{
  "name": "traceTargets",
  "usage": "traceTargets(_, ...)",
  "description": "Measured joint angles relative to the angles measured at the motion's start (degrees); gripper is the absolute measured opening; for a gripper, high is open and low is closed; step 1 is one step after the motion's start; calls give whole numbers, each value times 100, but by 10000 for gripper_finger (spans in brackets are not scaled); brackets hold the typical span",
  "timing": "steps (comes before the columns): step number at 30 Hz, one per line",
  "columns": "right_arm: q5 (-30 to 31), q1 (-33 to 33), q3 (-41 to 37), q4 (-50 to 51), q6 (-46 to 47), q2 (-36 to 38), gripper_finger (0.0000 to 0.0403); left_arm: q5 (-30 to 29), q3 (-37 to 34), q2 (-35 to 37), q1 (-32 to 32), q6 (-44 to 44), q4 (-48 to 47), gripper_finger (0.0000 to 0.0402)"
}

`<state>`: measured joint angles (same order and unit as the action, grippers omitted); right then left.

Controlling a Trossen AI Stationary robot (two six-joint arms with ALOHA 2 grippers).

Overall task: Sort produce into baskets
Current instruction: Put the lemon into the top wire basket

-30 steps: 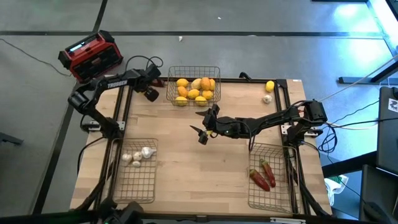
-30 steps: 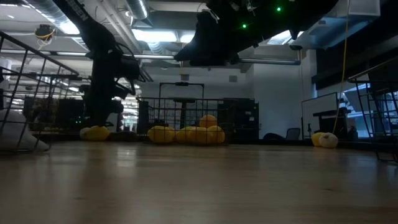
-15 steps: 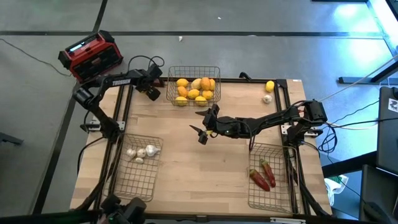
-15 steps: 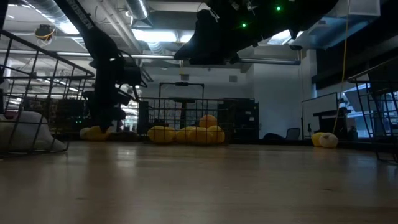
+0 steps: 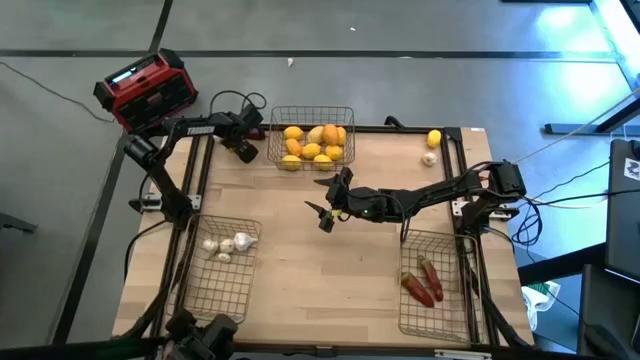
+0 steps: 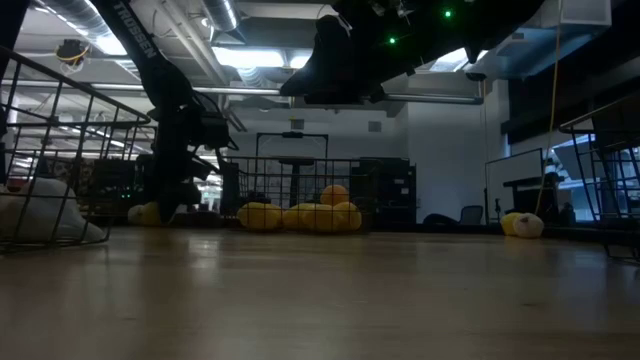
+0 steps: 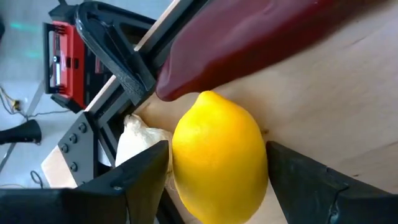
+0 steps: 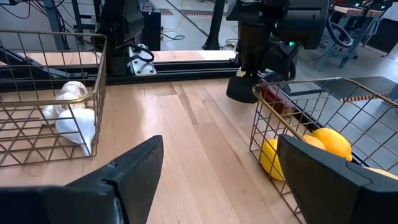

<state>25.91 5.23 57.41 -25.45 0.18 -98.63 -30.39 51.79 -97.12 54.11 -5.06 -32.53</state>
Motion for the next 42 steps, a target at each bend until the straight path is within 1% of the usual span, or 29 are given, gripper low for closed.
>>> traceTargets(2, 0, 0, 0, 0, 1, 0, 310, -1, 0, 0, 0, -13, 4, 253)
traceTargets(9, 0, 0, 0, 2, 0, -2, 310, -3, 1, 5, -33, -164, 28, 194)
traceTargets(11, 0, 0, 0, 2, -2, -2, 310, 1, 2, 21, -67, -168, 28, 188)
traceTargets(15, 0, 0, 0, 0, -1, -2, 310, 6, 2, 179, -144, -173, -42, 191)
traceTargets(20, 0, 0, 0, 3, -1, -2, 310, 6, 2, 718, -235, -170, -186, 188)
traceTargets(27, 0, 0, 0, 4, 92, -2, 310, 43, 2, 1914, -447, -122, -399, 193)
traceTargets(29, 0, 0, 0, -1, 90, -2, 310, 299, 2, 2247, -488, -103, -324, 195)
traceTargets(30, 0, 0, 0, -4, 90, -2, 310, 545, 2, 2397, -503, -72, -218, 195)
traceTargets(34, 0, 0, 0, -48, 90, -4, 310, 1999, 2, 2785, -511, -133, 323, 196)
traceTargets(38, 0, 0, 0, -60, 92, -4, 310, 3118, 9, 2856, -536, 37, 902, 197)
traceTargets(42, 0, 0, 0, -59, 92, -4, 310, 3721, 9, 2732, -668, 225, 1422, 197)
